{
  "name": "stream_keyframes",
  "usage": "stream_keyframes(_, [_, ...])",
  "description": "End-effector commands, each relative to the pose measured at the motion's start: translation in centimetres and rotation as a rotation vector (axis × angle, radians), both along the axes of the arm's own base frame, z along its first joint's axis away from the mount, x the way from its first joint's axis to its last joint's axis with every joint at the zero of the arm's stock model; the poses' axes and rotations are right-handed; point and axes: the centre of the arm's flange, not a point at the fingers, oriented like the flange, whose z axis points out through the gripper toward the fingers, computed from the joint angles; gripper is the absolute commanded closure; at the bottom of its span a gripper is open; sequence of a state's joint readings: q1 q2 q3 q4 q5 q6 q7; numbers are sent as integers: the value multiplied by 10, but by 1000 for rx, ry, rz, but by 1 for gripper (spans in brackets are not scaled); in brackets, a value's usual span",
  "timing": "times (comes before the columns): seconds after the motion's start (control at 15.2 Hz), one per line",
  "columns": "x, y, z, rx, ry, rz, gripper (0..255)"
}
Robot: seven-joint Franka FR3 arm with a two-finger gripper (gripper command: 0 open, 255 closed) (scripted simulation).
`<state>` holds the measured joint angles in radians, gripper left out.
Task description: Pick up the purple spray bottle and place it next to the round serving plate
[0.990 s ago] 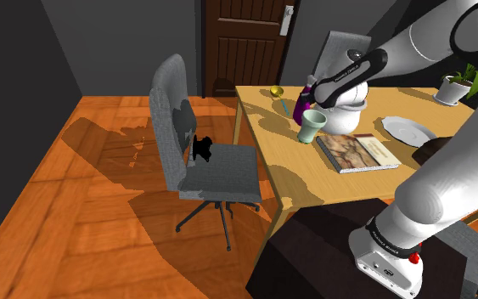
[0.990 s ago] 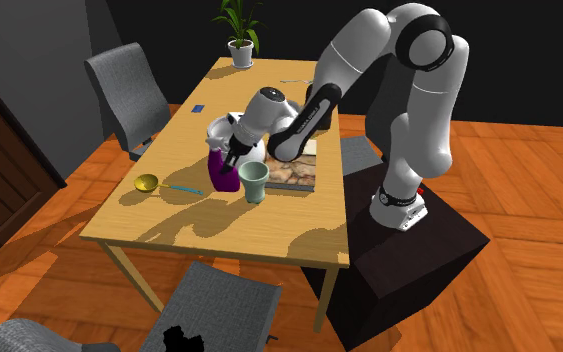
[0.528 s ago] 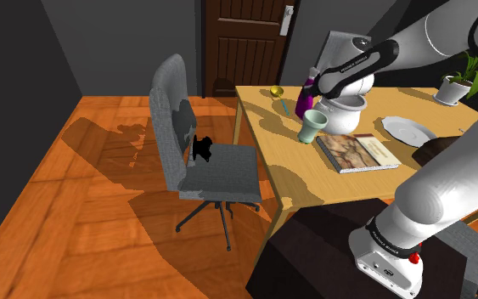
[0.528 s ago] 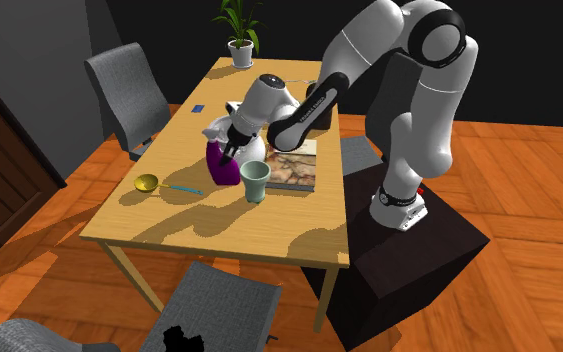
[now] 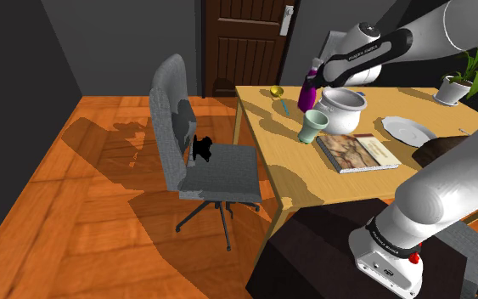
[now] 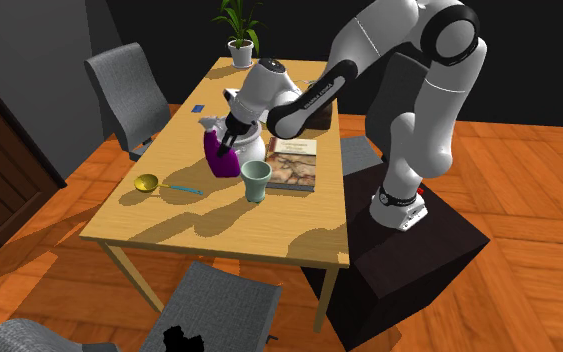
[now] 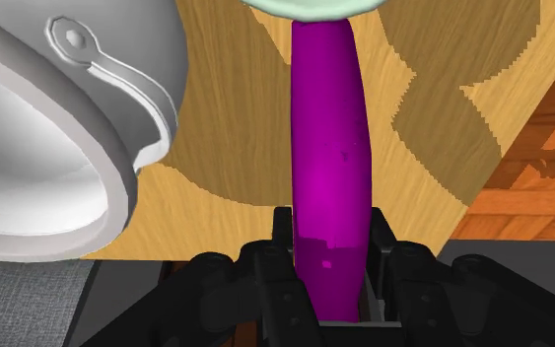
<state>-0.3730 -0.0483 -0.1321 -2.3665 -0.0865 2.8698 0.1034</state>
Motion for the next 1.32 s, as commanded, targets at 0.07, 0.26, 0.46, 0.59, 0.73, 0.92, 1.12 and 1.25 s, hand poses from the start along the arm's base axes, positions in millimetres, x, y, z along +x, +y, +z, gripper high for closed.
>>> stream_keyframes(0.07, [0,-1,16,0,0,0,255])
stream_keyframes(0.26, [0,-1,32,0,0,0,255])
stream_keyframes(0.46, [0,-1,47,0,0,0,255])
stream_keyframes(0.59, [0,-1,58,0,0,0,255])
stream_keyframes(0.73, [0,-1,69,0,0,0,255])
stream_keyframes(0.92, [0,-1,84,0,0,0,255])
stream_keyframes(1.12, [0,-1,100,0,0,0,255])
stream_keyframes(1.25, [0,-1,111,0,0,0,255])
